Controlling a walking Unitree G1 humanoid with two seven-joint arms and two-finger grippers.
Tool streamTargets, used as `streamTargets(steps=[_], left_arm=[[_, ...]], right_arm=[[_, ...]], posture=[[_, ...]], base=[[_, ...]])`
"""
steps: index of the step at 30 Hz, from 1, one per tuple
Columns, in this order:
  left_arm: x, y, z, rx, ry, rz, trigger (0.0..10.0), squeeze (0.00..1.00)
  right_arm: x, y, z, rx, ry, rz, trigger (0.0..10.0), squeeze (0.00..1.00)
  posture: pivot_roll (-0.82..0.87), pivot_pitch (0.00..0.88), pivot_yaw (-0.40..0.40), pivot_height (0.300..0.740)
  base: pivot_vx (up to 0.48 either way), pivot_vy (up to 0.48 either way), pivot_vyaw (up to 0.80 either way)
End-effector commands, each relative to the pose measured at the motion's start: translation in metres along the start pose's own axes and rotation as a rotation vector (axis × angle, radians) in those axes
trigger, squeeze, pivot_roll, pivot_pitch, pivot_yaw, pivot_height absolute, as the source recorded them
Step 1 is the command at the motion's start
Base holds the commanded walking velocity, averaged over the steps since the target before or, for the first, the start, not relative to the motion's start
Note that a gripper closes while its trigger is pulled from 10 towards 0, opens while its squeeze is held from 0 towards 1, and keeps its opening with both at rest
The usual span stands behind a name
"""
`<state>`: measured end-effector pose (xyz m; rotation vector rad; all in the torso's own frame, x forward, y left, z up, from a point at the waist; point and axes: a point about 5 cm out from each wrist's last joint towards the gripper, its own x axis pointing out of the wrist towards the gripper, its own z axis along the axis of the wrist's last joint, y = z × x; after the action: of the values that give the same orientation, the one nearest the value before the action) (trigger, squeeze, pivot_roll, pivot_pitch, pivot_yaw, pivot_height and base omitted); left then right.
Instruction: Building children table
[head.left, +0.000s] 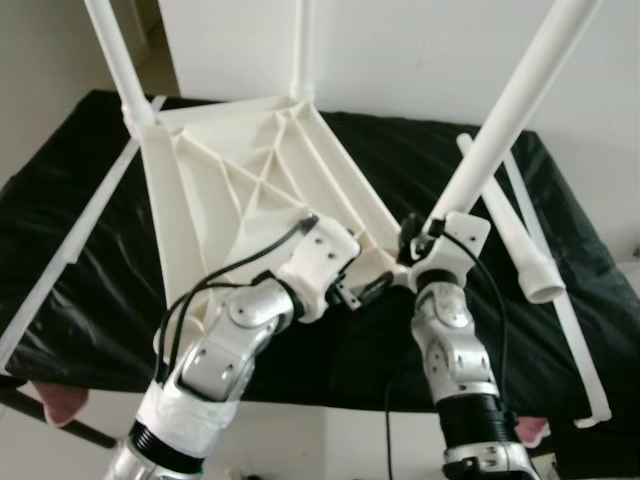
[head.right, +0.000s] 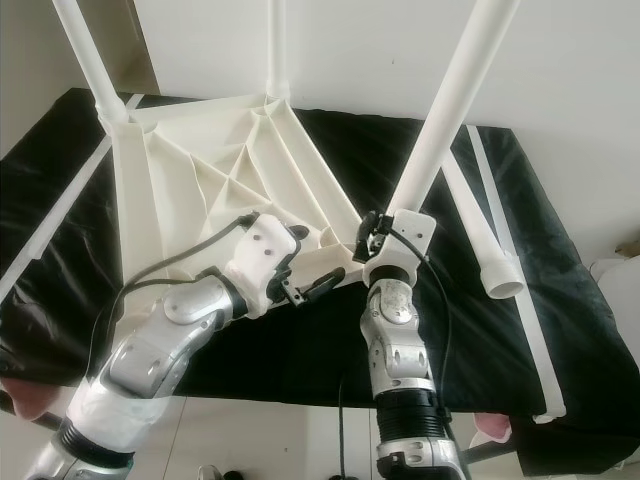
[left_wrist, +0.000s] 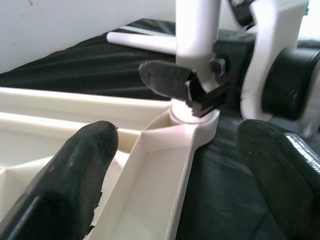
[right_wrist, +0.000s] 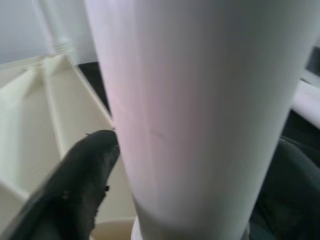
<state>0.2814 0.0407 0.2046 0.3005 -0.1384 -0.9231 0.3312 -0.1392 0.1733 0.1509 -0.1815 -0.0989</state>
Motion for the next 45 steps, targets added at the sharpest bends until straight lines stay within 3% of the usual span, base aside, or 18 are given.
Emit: streamTargets(steps=[1, 11, 12, 15, 20, 21, 22, 23, 37, 38, 45], left_arm=[[0.001, 0.001, -0.003, 0.008, 0.008, 0.056, 10.0, 0.0], [0.001, 0.002, -0.004, 0.019, 0.008, 0.055, 10.0, 0.0], [0.002, 0.002, -0.003, 0.026, 0.004, 0.053, 10.0, 0.0], [0.003, 0.003, -0.001, 0.037, -0.002, 0.05, 10.0, 0.0], [0.003, 0.003, -0.001, 0.037, -0.003, 0.05, 10.0, 0.0], [0.003, 0.003, 0.0, 0.038, -0.003, 0.049, 10.0, 0.0], [0.003, 0.003, 0.0, 0.038, -0.003, 0.049, 10.0, 0.0], [0.003, 0.002, 0.0, 0.038, -0.004, 0.048, 10.0, 0.0], [0.005, -0.003, 0.002, 0.03, -0.015, 0.038, 10.0, 0.0], [0.005, -0.003, 0.001, 0.029, -0.015, 0.036, 10.0, 0.0], [0.004, -0.003, 0.0, 0.026, -0.012, 0.034, 10.0, 0.0]], right_arm=[[-0.003, -0.002, -0.003, 0.025, 0.01, 0.038, 10.0, 1.0], [-0.004, -0.017, -0.005, -0.061, 0.026, 0.291, 10.0, 1.0], [-0.002, -0.02, -0.004, -0.084, 0.027, 0.348, 10.0, 0.0], [0.002, -0.026, -0.001, -0.131, 0.03, 0.455, 10.0, 0.0], [0.006, -0.03, 0.001, -0.162, 0.036, 0.508, 10.0, 0.0], [0.008, -0.032, 0.001, -0.184, 0.044, 0.528, 8.5, 0.0], [0.01, -0.033, 0.001, -0.199, 0.049, 0.541, 8.5, 0.0], [0.012, -0.036, 0.001, -0.214, 0.053, 0.545, 0.0, 0.0], [0.009, -0.046, -0.004, -0.204, 0.073, 0.545, 0.0, 0.0], [0.009, -0.047, -0.006, -0.212, 0.077, 0.534, 10.0, 0.0], [0.007, -0.046, -0.008, -0.212, 0.084, 0.472, 10.0, 0.0]], posture=[[-0.08, 0.124, -0.032, 0.74], [-0.08, 0.119, -0.026, 0.74], [-0.09, 0.122, -0.024, 0.74], [-0.09, 0.125, -0.023, 0.74], [-0.08, 0.129, -0.023, 0.74], [-0.08, 0.13, -0.024, 0.74], [-0.08, 0.131, -0.025, 0.74], [-0.08, 0.132, -0.026, 0.74], [-0.09, 0.146, -0.028, 0.74], [-0.09, 0.149, -0.027, 0.74], [-0.09, 0.151, -0.026, 0.74]], base=[[0.0, 0.0, 0.0], [0.0, 0.0, 0.0], [0.0, 0.0, 0.0], [0.0, 0.0, 0.0], [0.0, 0.0, 0.0], [0.0, 0.0, 0.0], [0.0, 0.0, 0.0], [0.0, 0.0, 0.0], [0.0, 0.0, 0.0], [0.0, 0.0, 0.0], [0.0, 0.0, 0.0]])
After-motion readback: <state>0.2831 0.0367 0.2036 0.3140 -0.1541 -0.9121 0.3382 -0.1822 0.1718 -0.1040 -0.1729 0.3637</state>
